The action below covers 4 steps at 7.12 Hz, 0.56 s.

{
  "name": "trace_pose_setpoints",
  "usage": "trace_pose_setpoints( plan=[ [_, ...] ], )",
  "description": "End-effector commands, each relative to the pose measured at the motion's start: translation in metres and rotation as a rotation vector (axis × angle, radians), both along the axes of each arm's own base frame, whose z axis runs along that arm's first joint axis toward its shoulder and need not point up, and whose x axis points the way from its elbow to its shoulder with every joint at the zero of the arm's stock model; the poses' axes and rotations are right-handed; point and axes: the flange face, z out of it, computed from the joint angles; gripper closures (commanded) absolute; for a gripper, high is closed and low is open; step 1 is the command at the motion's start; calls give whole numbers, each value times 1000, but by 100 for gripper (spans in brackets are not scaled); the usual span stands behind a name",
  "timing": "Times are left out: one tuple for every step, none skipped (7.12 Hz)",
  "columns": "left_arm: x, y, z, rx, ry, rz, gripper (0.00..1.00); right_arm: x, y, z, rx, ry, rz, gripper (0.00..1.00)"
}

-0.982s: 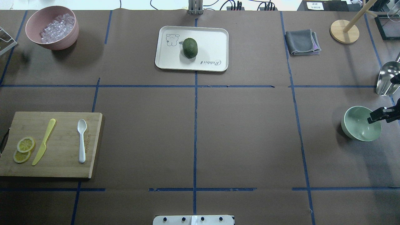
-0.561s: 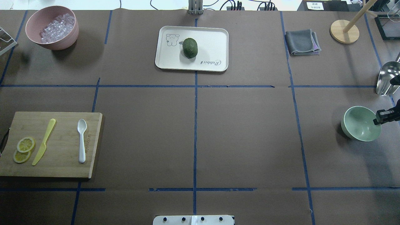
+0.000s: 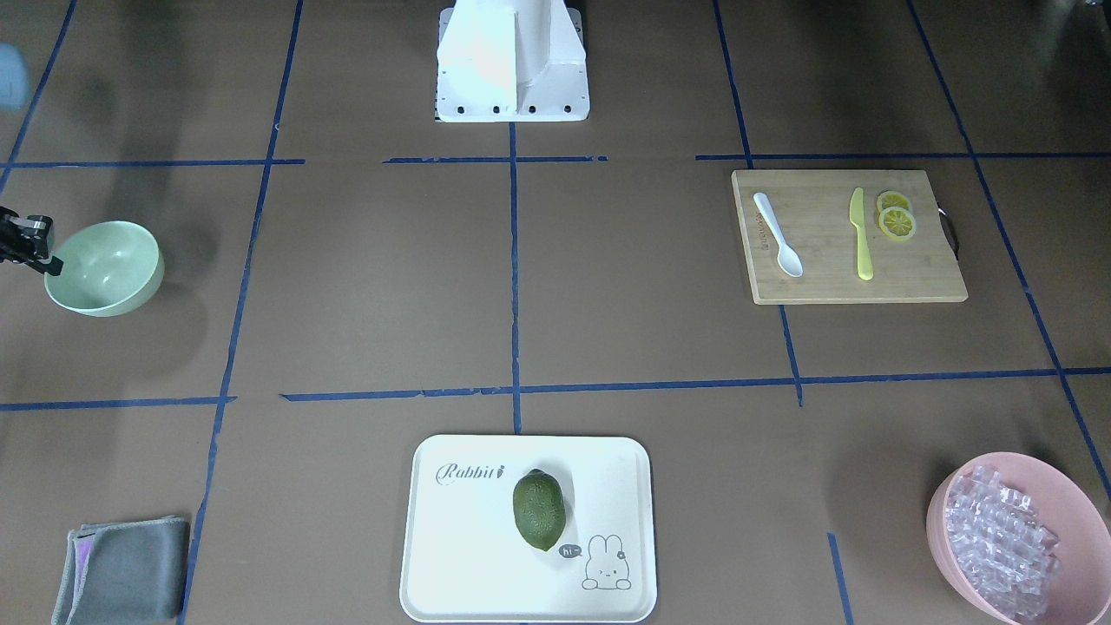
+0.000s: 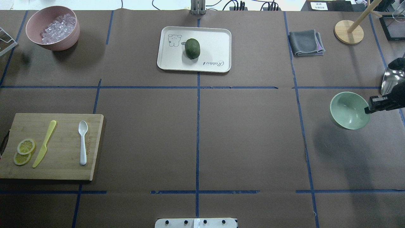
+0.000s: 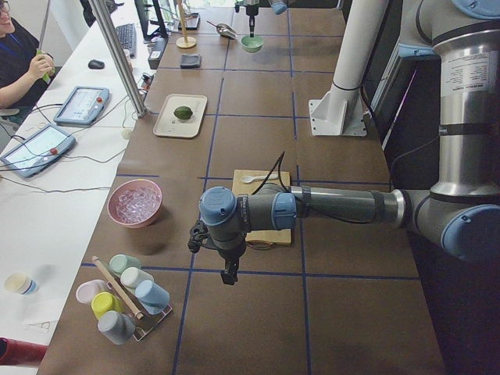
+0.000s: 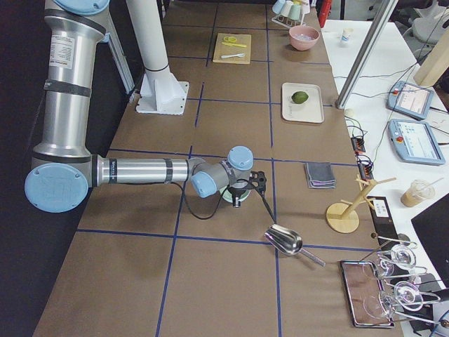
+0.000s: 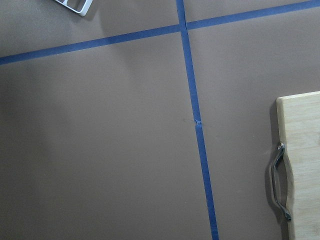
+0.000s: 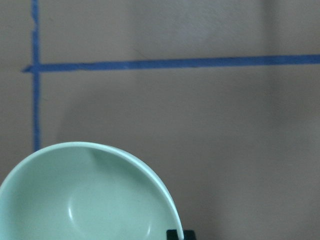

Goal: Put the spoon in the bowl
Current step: 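Carry the bowl with the right gripper to the table's center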

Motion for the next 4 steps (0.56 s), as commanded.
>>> trace_pose_setpoints(
  plan=[
    [0, -4, -4, 10, 0, 1, 0, -70, -19, -112, -86, -40, 80, 100],
    [1, -4, -9, 17, 0, 3, 0, -116, -14, -146, -112, -27, 94, 100],
    [1, -4, -10, 21, 0, 3, 0, -176, -2, -192, -136, -14, 116, 100],
    [1, -5, -15, 30, 0, 1, 0, -238, 14, -248, -177, 10, 139, 100]
  ],
)
